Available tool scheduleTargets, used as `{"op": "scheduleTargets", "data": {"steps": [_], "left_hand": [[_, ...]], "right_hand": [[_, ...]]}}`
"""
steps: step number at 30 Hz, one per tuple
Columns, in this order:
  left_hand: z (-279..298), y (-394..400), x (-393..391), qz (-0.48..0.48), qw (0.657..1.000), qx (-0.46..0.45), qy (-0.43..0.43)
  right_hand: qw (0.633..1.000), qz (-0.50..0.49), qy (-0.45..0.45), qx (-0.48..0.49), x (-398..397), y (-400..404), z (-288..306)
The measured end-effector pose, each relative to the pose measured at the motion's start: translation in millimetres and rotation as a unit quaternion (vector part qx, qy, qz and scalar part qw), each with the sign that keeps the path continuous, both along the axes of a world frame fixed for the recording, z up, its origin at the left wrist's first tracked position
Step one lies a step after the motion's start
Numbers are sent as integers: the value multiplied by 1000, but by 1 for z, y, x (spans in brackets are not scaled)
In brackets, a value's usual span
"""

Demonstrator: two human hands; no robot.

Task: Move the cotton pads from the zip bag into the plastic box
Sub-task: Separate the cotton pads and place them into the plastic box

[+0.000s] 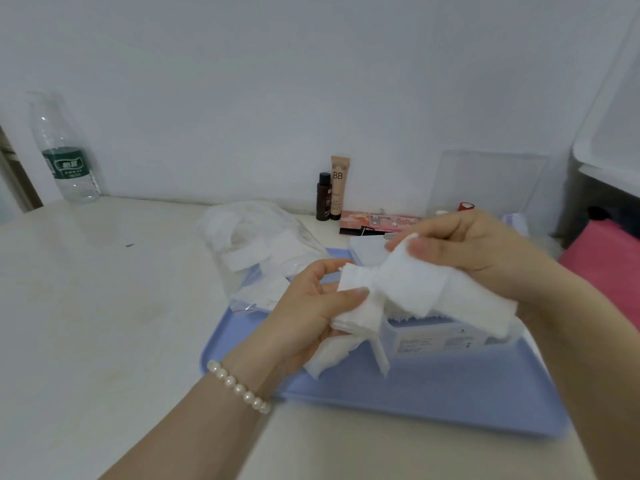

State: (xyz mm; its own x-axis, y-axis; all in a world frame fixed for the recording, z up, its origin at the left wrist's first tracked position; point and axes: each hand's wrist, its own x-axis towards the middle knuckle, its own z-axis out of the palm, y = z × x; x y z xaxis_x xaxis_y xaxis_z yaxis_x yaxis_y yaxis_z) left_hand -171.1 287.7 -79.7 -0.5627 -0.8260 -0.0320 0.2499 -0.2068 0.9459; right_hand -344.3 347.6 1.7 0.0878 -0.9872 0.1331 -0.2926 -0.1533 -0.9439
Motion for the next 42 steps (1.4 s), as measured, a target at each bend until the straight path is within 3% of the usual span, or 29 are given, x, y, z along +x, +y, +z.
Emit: {"op": "scheduleTargets", "data": {"steps": [2, 5, 13, 21, 31, 34, 40, 42], "left_hand": [[0, 2, 0, -21, 999, -15, -24], [0, 2, 2, -50, 997, -24, -47], [0, 0, 7, -140, 986, -62, -60], [0, -1, 7, -157, 984, -62, -56], [5, -1, 12, -217, 976, -17, 11], [9, 2, 12, -189, 981, 21, 42], [6, 9, 1, -85, 996, 16, 0], [7, 7, 2, -66, 997, 26, 6]], "right_hand": [[997, 32, 67, 0, 9, -1, -4], [995, 27, 95, 3, 15, -8, -15], [994, 21, 102, -26, 17, -13, -22], [994, 11, 99, -54, 19, -11, -20], [992, -4, 111, -64, 23, -14, -26], [991, -4, 116, -66, 22, -15, -27], [986, 5, 143, -81, 26, -16, -30], [985, -37, 124, -116, 22, -18, -28]]}}
